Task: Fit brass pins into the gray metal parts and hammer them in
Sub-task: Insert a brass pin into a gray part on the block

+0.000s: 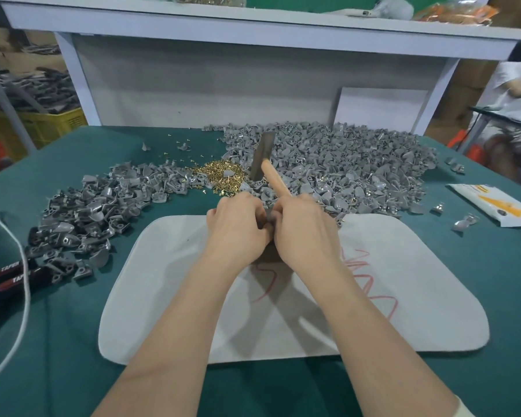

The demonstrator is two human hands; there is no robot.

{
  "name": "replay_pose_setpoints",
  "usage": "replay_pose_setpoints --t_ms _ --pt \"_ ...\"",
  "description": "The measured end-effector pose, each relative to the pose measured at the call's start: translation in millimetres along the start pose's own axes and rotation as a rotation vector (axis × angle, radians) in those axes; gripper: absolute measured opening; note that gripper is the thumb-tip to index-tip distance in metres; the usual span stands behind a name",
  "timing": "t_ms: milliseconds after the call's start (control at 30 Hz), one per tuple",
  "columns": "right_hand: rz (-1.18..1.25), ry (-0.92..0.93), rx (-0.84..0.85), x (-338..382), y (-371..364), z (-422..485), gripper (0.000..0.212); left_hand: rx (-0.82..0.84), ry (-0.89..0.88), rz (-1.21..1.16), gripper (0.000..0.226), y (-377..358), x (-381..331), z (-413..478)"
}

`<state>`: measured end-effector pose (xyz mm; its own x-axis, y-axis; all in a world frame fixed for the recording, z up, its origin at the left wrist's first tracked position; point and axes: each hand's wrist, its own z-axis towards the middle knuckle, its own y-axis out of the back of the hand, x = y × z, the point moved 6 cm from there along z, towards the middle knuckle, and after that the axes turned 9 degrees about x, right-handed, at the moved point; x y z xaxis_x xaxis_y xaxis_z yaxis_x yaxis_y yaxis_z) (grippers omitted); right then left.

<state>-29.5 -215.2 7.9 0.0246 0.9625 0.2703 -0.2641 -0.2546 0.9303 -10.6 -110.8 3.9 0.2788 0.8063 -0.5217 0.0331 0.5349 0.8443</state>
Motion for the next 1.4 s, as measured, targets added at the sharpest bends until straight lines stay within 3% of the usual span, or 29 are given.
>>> replay_pose_setpoints --t_ms 367,833,1000,1100,1267,1400 --pt "0.168 0.072 0.071 -8 5 2 0.009 0.002 0.032 -0.045 0.011 -1 6 1" --pt "0.124 0.086 0.115 -8 3 5 0.010 0.034 -0.019 -0.063 0.011 2 2 -2" --pt "0.441 0.029 0.115 -19 4 7 0.019 0.016 -0.011 -0.071 0.011 3 2 -3" --pt "0.498 -0.024 0.114 -25 2 7 0.019 0.011 -0.003 -0.070 0.010 3 4 -2" --pt "0.472 -0.025 0.105 -22 1 5 0.008 0.014 -0.002 -0.065 0.010 2 3 -2" --pt "0.287 0.028 0.079 -12 4 2 0.011 0.017 -0.005 -0.063 0.010 2 3 -2"
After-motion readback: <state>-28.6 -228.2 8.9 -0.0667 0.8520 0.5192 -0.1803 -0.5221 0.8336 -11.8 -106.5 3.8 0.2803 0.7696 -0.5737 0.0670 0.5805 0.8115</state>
